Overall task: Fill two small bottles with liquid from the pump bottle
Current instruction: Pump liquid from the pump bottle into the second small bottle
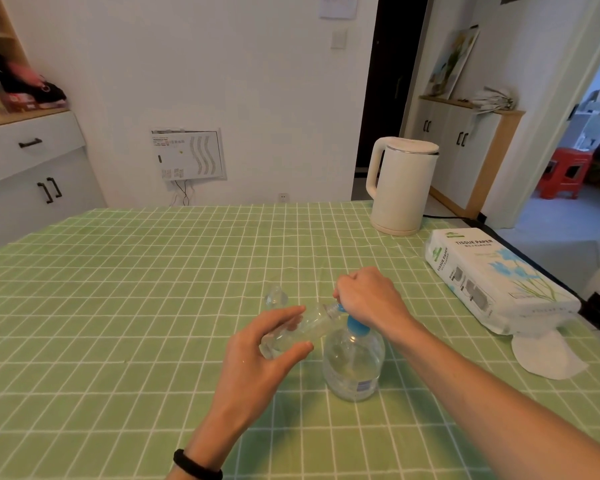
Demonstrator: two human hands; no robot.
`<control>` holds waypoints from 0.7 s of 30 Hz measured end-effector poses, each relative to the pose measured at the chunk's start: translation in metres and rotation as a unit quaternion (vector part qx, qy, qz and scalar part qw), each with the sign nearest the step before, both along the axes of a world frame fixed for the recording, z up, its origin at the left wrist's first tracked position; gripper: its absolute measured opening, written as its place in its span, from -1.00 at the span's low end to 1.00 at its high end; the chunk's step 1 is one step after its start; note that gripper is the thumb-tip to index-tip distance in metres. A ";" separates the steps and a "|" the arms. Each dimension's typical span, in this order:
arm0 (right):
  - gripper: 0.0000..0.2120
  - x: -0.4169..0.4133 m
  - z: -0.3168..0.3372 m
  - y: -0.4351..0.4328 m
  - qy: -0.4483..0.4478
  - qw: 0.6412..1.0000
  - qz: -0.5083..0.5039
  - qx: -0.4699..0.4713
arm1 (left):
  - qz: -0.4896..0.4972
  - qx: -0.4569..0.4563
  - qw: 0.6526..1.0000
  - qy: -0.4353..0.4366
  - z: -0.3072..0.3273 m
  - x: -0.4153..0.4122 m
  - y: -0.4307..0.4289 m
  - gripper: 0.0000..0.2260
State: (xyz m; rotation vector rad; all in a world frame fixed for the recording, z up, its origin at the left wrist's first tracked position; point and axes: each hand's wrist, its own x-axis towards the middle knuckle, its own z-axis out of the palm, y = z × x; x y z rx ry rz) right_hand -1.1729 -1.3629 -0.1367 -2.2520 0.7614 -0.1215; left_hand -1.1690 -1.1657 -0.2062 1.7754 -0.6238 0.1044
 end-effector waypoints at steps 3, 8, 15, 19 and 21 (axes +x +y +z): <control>-0.68 0.000 -0.002 -0.001 0.002 1.000 -0.005 -0.003 | -0.001 -0.004 1.000 0.009 -0.004 -0.001 -0.001 -0.57; -0.68 -0.002 -0.001 -0.001 0.000 1.000 -0.005 0.000 | 0.001 -0.001 1.000 0.002 -0.004 -0.001 -0.001 -0.57; -0.57 -0.001 0.012 -0.006 -0.013 1.000 0.008 0.018 | -0.002 -0.014 1.000 -0.002 -0.002 0.000 -0.001 -0.56; -0.57 0.000 0.007 -0.006 -0.017 0.999 0.001 0.026 | -0.011 -0.033 0.999 0.019 -0.003 0.000 -0.002 -0.55; -0.59 0.001 0.005 -0.005 -0.020 0.999 -0.004 0.024 | -0.018 -0.051 0.998 0.039 -0.004 0.001 -0.003 -0.54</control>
